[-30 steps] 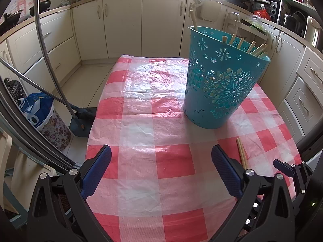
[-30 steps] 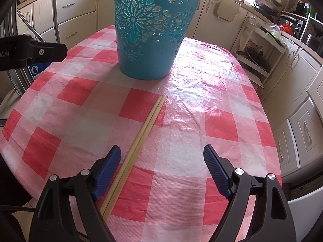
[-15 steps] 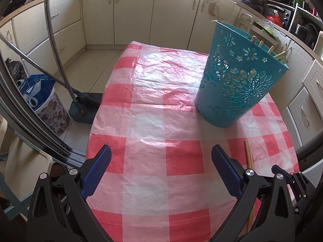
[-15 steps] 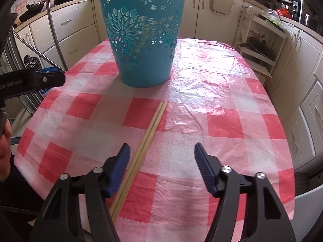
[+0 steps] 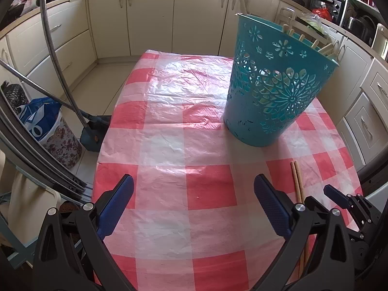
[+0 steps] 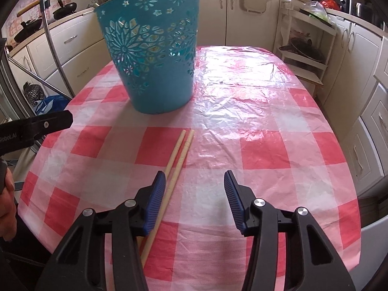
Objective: Organize utensils
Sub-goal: 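Grasp one wooden stick with the left gripper while the right gripper grasps the other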
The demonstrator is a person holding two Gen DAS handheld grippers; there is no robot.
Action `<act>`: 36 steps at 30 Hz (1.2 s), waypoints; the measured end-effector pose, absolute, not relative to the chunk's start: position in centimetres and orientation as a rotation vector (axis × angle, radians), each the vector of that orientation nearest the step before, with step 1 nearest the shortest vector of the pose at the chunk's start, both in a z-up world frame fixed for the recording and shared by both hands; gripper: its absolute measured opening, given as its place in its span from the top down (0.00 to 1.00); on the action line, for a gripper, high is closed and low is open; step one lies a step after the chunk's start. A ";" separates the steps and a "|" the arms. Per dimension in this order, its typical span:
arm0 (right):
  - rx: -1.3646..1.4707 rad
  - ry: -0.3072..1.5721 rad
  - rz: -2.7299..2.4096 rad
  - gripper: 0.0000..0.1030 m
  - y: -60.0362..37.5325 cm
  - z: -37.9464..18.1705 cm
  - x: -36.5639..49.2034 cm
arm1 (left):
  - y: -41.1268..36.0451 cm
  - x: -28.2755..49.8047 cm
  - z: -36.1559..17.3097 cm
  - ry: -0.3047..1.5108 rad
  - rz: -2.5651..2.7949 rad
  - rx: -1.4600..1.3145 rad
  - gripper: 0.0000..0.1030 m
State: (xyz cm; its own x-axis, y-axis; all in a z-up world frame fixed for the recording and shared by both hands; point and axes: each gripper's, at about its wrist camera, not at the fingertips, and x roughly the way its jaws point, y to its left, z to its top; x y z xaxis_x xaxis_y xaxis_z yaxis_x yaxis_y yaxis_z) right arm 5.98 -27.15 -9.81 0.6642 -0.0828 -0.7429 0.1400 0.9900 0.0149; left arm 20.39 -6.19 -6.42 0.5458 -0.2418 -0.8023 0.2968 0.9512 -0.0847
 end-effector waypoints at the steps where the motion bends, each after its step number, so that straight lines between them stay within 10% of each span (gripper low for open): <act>1: 0.073 0.840 -0.125 0.55 -27.2 -9.9 6.1 | -6.2 20.4 -6.4 0.941 -0.322 0.066 0.08; 11: -0.083 0.888 -0.023 0.86 -26.1 -10.4 6.7 | -9.3 19.6 -6.6 0.941 -0.378 0.110 0.08; 24: -0.134 0.953 0.185 0.87 -31.8 -10.0 5.6 | -18.5 17.1 -8.7 0.883 -0.476 0.369 0.09; 26: -0.133 0.943 0.185 0.86 -32.2 -10.0 5.1 | -19.6 16.8 -9.0 0.882 -0.492 0.379 0.16; 33: -0.112 0.945 0.140 0.58 -32.6 -9.9 5.4 | -21.2 17.0 -10.1 0.944 -0.595 0.307 0.94; 36: -0.097 0.953 0.120 0.57 -32.5 -9.9 6.2 | -20.8 17.2 -10.1 0.967 -0.628 0.258 0.96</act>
State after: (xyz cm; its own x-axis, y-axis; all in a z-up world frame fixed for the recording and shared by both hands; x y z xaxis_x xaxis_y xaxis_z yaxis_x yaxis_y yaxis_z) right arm 6.16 -32.51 -9.89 0.5735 0.0593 -0.8171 -0.1448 0.9890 -0.0298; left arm 17.19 -20.84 -10.11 0.4085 -0.3812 -0.8293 0.6027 0.7950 -0.0686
